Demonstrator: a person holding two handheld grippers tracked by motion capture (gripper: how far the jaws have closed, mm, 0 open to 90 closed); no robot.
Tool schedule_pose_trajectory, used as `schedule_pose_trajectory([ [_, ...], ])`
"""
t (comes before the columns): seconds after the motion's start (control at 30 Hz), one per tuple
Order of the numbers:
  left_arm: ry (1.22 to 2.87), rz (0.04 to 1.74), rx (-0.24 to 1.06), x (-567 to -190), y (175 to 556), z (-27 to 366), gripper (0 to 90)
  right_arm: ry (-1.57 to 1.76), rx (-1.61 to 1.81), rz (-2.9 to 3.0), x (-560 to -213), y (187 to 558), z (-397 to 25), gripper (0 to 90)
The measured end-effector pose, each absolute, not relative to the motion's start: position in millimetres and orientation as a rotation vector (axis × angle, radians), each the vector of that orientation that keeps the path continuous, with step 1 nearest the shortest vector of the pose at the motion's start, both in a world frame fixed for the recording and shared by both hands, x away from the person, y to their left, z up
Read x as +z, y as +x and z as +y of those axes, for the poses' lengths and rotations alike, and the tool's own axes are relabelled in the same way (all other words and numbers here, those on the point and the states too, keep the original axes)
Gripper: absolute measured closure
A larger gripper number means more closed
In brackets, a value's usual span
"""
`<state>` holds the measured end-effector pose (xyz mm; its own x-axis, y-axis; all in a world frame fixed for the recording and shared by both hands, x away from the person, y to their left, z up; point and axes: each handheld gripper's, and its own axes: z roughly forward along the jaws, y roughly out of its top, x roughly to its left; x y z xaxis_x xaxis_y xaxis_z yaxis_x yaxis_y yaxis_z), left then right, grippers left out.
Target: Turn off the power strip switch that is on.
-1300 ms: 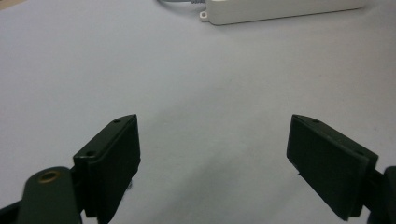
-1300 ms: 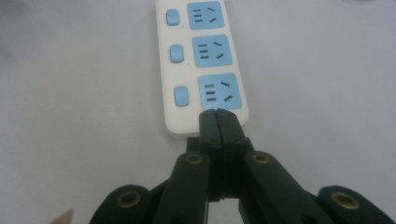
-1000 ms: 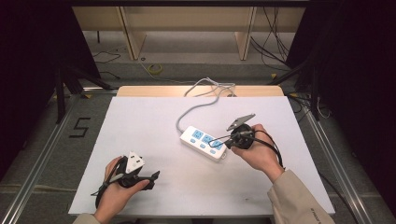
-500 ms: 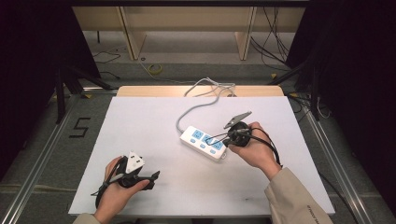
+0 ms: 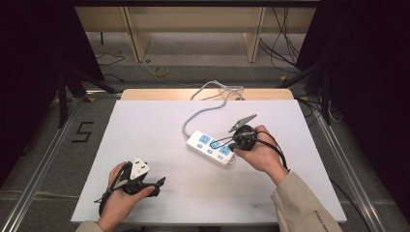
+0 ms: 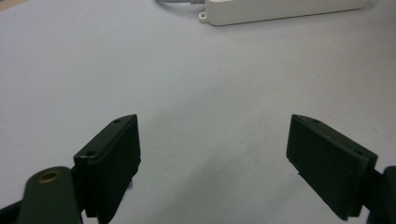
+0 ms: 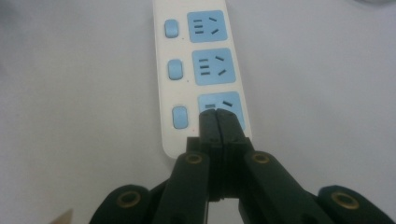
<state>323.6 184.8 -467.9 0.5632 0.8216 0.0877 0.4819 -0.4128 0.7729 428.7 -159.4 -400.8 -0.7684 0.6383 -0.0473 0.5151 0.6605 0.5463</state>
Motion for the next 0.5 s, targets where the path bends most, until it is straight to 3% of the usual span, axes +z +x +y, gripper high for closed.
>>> schedule_pose_trajectory([
  [0.5,2.079,1.039,0.607,-467.7,323.7,184.6,17.5,0.928,0.752,2.654,-400.5,433.3,-152.4,90.0],
])
